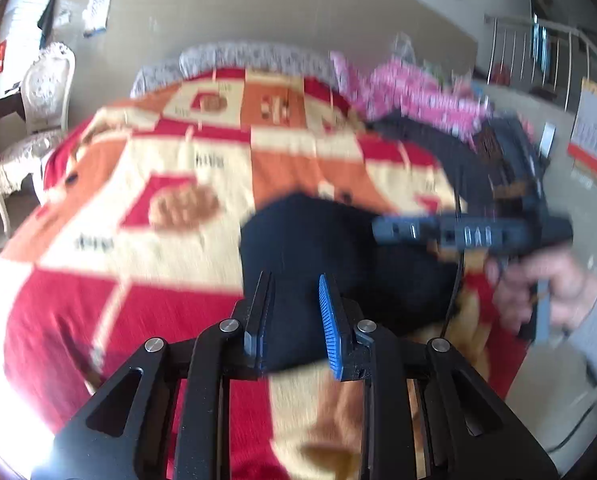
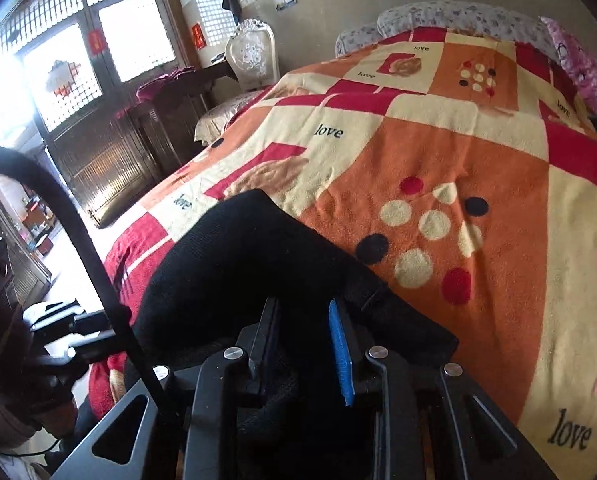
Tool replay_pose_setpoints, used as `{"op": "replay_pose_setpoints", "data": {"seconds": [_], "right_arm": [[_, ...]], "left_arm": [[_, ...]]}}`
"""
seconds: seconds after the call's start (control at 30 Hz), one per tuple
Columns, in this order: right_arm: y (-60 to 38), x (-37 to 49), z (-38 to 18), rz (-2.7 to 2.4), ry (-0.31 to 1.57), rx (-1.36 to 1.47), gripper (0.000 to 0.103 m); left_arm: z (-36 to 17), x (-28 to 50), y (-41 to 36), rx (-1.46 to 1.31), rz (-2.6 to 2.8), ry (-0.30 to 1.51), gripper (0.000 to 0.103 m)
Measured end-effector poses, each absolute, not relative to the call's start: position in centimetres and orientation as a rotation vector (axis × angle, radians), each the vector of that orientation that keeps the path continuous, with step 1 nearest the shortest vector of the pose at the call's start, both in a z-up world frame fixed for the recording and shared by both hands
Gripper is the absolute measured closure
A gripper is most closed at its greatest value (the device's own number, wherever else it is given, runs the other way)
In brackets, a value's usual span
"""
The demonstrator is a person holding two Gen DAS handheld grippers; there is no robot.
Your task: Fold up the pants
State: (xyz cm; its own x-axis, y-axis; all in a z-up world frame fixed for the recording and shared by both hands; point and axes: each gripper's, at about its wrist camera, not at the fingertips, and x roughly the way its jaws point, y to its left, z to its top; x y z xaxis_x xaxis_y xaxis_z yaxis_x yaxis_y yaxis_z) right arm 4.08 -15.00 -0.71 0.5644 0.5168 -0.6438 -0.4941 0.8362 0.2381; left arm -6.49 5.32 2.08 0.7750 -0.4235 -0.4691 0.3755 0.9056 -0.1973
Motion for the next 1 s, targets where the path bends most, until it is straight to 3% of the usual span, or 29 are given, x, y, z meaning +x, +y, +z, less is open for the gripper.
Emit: {"op": "replay_pose_setpoints", "data": {"seconds": [0.07, 0.17, 0.3, 0.6, 0.83, 1.0], "right_arm": [[-15.1, 3.8, 1.3, 0.58, 0.709, 0.027, 0.078], [-14.4, 5.2, 1.4, 0.525, 0.739, -0.032, 0.075], [-13.7, 6.7, -2.7, 0.483, 0.851, -0.102, 0.074], [-15.5, 6.2, -3.6, 0.506, 0.751, 0.015, 0.069], [-15.8, 0.9, 2.6, 0.577, 0.636, -0.02, 0.069], [-12.9, -0.9, -0.5, 0.547, 0.781, -0.198, 0.067]], "left_arm": [[4.2, -3.5, 5.5, -0.153, -0.478, 0.533, 0.079], [4.1, 3.0, 3.8, -0.218, -0.558, 0.673, 0.076], [-1.6, 10.0, 1.2, -0.231, -0.515, 1.01, 0.075], [-1.8, 11.8, 2.3, -0.291, -0.563, 1.017, 0.075], [2.1, 5.7, 6.3, -0.314, -0.522, 0.815, 0.074], [-0.7, 4.2, 4.5, -0.215, -0.508, 0.878, 0.074]]}}
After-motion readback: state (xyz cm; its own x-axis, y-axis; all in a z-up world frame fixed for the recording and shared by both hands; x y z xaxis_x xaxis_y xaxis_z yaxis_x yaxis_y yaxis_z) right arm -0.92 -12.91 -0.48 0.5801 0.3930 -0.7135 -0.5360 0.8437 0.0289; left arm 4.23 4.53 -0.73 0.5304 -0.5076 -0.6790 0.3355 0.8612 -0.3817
